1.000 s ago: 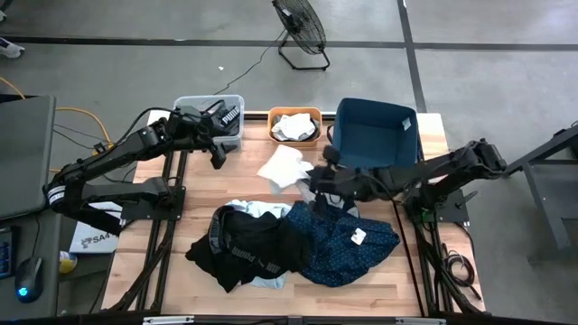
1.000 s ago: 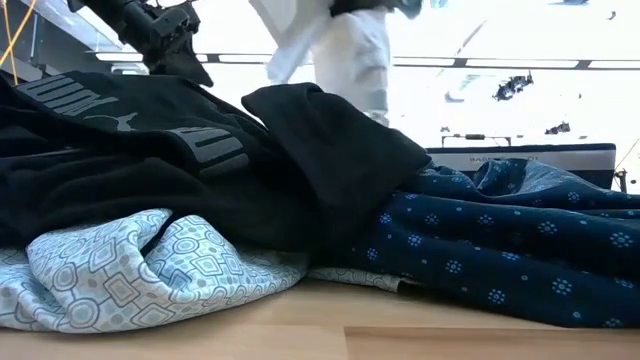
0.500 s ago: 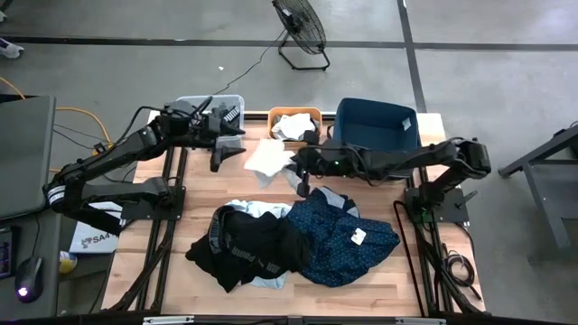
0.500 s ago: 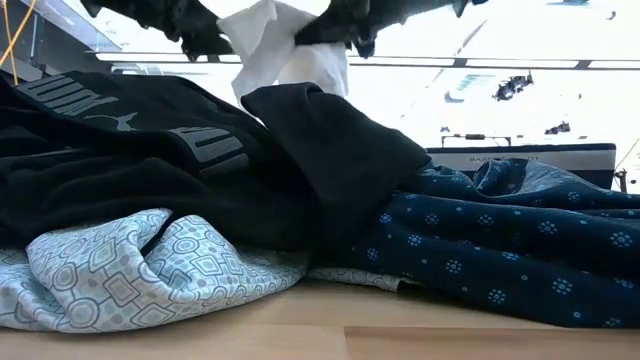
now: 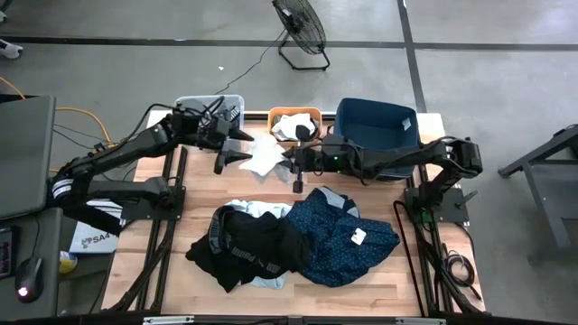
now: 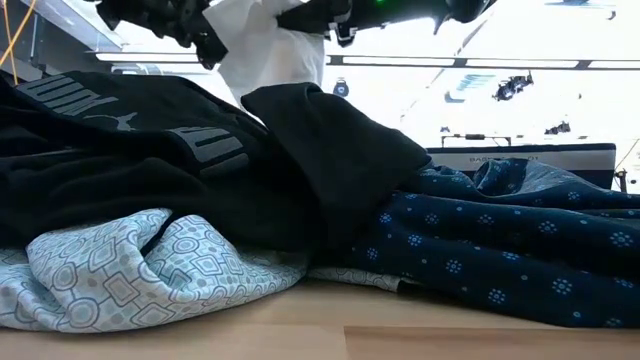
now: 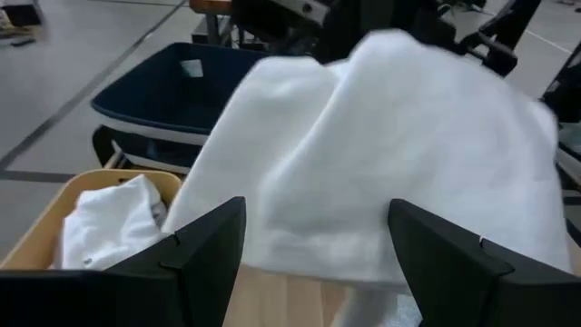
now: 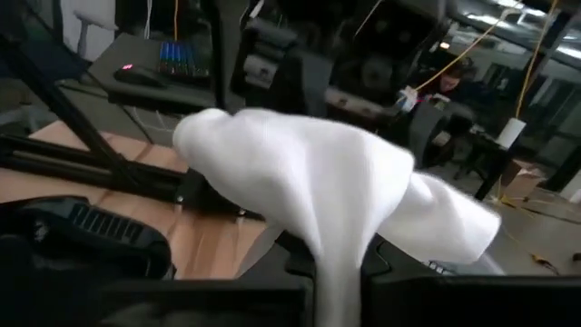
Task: Pick & Place Cloths
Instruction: Put the white underwear into the transparent bin
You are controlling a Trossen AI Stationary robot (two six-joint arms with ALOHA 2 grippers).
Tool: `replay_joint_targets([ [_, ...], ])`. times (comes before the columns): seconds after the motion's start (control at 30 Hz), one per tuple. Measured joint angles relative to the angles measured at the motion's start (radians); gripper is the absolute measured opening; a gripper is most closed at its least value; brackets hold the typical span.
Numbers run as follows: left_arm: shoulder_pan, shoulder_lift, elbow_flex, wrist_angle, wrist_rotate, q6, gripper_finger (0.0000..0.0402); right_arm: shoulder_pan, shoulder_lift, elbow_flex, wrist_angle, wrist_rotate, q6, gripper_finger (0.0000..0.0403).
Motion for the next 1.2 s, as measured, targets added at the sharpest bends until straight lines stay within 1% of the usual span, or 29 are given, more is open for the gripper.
replay_joint_targets([
  [0.1, -0.019, 0.033, 0.000, 0.023, 0.001, 0.000, 0.0267, -0.001, 0.000, 0.000, 0.029, 0.025, 0.000, 0.0005],
  [0.2, -0.052, 0.068, 0.000, 0.070, 0.001, 0.000, 0.0267, -0.001, 0.000, 0.000, 0.077, 0.019, -0.023, 0.0005],
  [0.37, -0.108, 0.121, 0.000, 0.143, 0.000, 0.000, 0.0267, 0.000, -0.001, 0.000, 0.072, 0.019, -0.027, 0.0005],
  [0.43, -0.122, 0.135, 0.000, 0.184, -0.020, 0.000, 0.0267, 0.000, -0.001, 0.000, 0.075, 0.019, -0.027, 0.0005],
  [0.53, -0.132, 0.142, 0.000, 0.191, -0.064, 0.000, 0.0273, -0.001, -0.001, 0.000, 0.064, 0.023, -0.027, 0.0005],
  [0.6, -0.131, 0.143, 0.000, 0.188, -0.072, 0.000, 0.0289, 0.000, -0.001, 0.000, 0.060, 0.023, -0.027, 0.0005],
  [0.7, -0.130, 0.143, 0.000, 0.187, -0.076, -0.005, 0.0329, 0.000, -0.001, 0.000, 0.060, 0.022, -0.027, 0.0005],
  [0.8, -0.131, 0.143, 0.000, 0.199, -0.075, -0.055, 0.0376, -0.001, -0.001, 0.000, 0.064, 0.022, -0.028, 0.0005],
  [0.87, -0.131, 0.147, 0.000, 0.215, -0.072, -0.079, 0.0393, -0.006, -0.001, 0.000, 0.067, 0.014, -0.028, 0.0005],
  [0.9, -0.135, 0.152, 0.000, 0.226, -0.059, -0.080, 0.0394, -0.012, -0.001, 0.000, 0.067, 0.004, -0.028, 0.0005],
  [1.0, -0.153, 0.160, 0.000, 0.255, -0.027, -0.084, 0.0381, -0.023, -0.001, 0.000, 0.065, -0.017, -0.023, 0.0005],
  [1.2, -0.203, 0.179, 0.000, 0.302, -0.028, -0.078, 0.0373, -0.029, -0.001, 0.000, 0.078, -0.083, -0.020, 0.0005],
])
